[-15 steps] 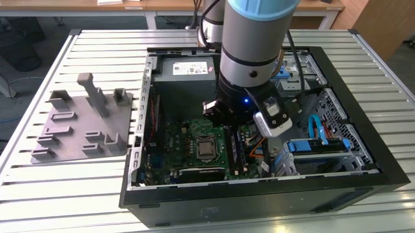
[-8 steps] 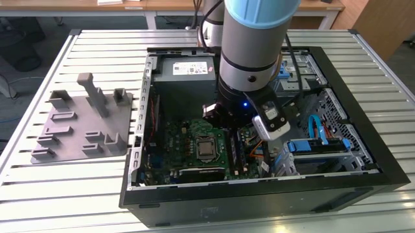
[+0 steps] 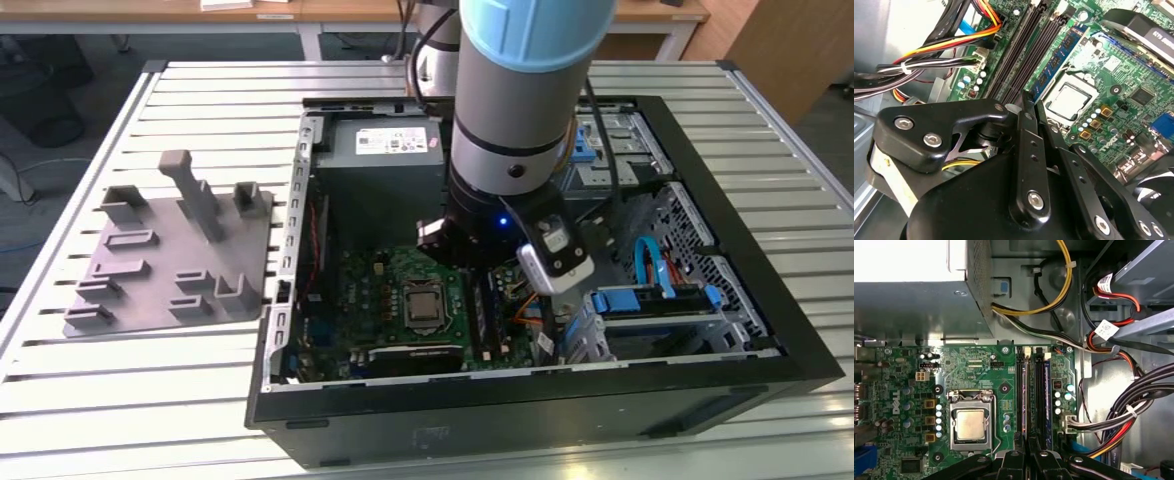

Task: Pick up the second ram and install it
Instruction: 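Insert the second ram into the second slot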

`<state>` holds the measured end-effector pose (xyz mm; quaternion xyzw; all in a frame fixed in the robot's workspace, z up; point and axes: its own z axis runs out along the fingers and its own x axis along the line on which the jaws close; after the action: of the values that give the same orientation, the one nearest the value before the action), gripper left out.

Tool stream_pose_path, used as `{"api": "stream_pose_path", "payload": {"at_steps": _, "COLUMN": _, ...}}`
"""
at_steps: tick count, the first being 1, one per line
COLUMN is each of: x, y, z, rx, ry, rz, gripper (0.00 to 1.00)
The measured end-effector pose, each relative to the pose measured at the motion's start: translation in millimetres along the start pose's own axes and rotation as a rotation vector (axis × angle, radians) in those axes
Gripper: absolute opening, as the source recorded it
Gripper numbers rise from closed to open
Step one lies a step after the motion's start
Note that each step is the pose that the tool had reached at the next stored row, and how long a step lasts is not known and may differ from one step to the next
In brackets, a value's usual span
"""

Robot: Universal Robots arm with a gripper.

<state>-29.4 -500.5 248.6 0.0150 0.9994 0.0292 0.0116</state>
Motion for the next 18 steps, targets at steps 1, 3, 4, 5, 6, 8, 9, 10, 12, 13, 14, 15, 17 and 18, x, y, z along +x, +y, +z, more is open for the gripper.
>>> {"api": "stream_pose_path", "payload": {"at_steps": 1, "x": 0.0, "y": 0.0, "z": 0.6, "rx": 0.0000, "ry": 0.0000, "rz": 0.000, "gripper": 0.14}}
{"api": "stream_pose_path", "payload": {"at_steps": 3, "x": 0.0, "y": -0.1, "z": 1.1, "rx": 0.0003, "ry": 0.0001, "rz": 0.000, "gripper": 0.14}}
{"api": "stream_pose_path", "payload": {"at_steps": 4, "x": 0.0, "y": -0.1, "z": 1.3, "rx": 0.0002, "ry": 0.0001, "rz": 0.000, "gripper": 0.14}}
{"api": "stream_pose_path", "payload": {"at_steps": 5, "x": 0.0, "y": -0.1, "z": 1.6, "rx": 0.0000, "ry": 0.0000, "rz": 0.000, "gripper": 0.14}}
{"api": "stream_pose_path", "payload": {"at_steps": 6, "x": 0.0, "y": -0.1, "z": 1.7, "rx": 0.0001, "ry": 0.0000, "rz": 0.000, "gripper": 0.14}}
{"api": "stream_pose_path", "payload": {"at_steps": 8, "x": 0.1, "y": -0.1, "z": 2.3, "rx": -0.0001, "ry": 0.0000, "rz": 0.000, "gripper": 0.14}}
{"api": "stream_pose_path", "payload": {"at_steps": 9, "x": 0.1, "y": -0.1, "z": 2.7, "rx": -0.0002, "ry": 0.0000, "rz": 0.000, "gripper": 0.14}}
{"api": "stream_pose_path", "payload": {"at_steps": 10, "x": 0.1, "y": -0.2, "z": 3.0, "rx": -0.0001, "ry": 0.0000, "rz": 0.000, "gripper": 0.14}}
{"api": "stream_pose_path", "payload": {"at_steps": 12, "x": 0.1, "y": -0.2, "z": 3.4, "rx": 0.0001, "ry": 0.0000, "rz": 0.000, "gripper": 0.14}}
{"api": "stream_pose_path", "payload": {"at_steps": 13, "x": 0.1, "y": -0.2, "z": 3.8, "rx": -0.0001, "ry": 0.0000, "rz": 0.000, "gripper": 0.14}}
{"api": "stream_pose_path", "payload": {"at_steps": 14, "x": 0.1, "y": -0.2, "z": 4.2, "rx": -0.0002, "ry": 0.0000, "rz": 0.000, "gripper": 0.14}}
{"api": "stream_pose_path", "payload": {"at_steps": 15, "x": 0.1, "y": -0.3, "z": 4.6, "rx": -0.0001, "ry": 0.0000, "rz": 0.000, "gripper": 0.14}}
{"api": "stream_pose_path", "payload": {"at_steps": 17, "x": 0.1, "y": -0.3, "z": 5.3, "rx": 0.0000, "ry": 0.0000, "rz": 0.000, "gripper": 0.14}}
{"api": "stream_pose_path", "payload": {"at_steps": 18, "x": 0.1, "y": -0.3, "z": 5.6, "rx": 0.0000, "ry": 0.0000, "rz": 0.000, "gripper": 0.14}}
